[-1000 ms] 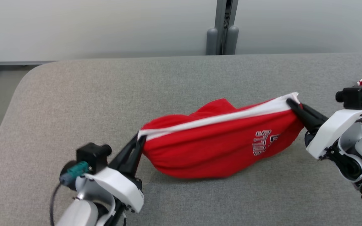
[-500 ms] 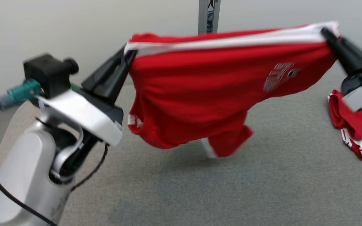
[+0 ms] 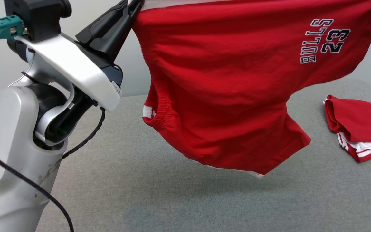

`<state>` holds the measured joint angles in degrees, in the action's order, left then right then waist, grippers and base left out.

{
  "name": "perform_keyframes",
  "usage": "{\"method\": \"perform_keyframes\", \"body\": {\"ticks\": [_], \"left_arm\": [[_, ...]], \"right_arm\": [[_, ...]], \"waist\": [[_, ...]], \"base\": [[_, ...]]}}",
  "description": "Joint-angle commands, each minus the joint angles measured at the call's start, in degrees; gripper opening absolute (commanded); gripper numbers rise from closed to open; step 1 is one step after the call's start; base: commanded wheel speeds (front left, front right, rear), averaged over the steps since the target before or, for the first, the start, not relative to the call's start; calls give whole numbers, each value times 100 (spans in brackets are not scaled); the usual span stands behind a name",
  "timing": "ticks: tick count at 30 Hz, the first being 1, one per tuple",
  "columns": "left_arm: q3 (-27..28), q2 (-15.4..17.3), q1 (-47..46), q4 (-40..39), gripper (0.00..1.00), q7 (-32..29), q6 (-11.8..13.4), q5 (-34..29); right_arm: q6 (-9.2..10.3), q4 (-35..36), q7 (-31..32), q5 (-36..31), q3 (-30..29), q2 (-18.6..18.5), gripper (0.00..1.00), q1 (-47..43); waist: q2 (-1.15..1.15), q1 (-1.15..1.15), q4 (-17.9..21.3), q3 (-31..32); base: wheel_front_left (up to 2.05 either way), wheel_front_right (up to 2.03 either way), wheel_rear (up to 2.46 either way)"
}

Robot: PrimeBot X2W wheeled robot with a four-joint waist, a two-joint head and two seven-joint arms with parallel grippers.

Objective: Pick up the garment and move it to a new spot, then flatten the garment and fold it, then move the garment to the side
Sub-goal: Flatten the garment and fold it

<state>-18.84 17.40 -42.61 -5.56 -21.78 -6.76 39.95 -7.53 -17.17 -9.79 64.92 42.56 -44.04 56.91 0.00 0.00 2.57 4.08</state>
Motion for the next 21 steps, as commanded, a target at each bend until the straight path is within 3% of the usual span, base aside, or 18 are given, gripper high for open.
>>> {"method": "perform_keyframes", "body": {"ticks": [1,6,12,15,18,21], "left_arm": [[-6,28,-105,135,0,-12,-12,51],[-376,-24,-541,1053,0,532,-65,-290],[-849,-21,-1842,2529,0,2091,-71,-1193],[-972,-92,-2566,3358,0,3012,-72,-1557],[-1199,-159,-3104,3894,0,3548,-70,-1731],[-1381,-171,-3252,4168,0,3684,-69,-1731]], "right_arm": [[7,-92,59,-75,32,84,0,-8],[6,-981,22,-523,285,961,0,435],[5,-2559,-433,-1389,350,2036,0,1584],[5,-3152,-549,-1988,-95,2421,0,2227],[5,-2988,-537,-2835,-945,2633,0,2392],[5,-2652,-530,-3572,-1497,2833,0,2137]], "waist": [[0,0,35,-64],[0,0,181,-489],[0,0,250,-1439],[0,0,264,-1881],[0,0,249,-2313],[0,0,226,-2644]], "base": [[0,0,0],[0,0,0],[0,0,0],[0,0,0],[0,0,0],[0,0,0]]}}
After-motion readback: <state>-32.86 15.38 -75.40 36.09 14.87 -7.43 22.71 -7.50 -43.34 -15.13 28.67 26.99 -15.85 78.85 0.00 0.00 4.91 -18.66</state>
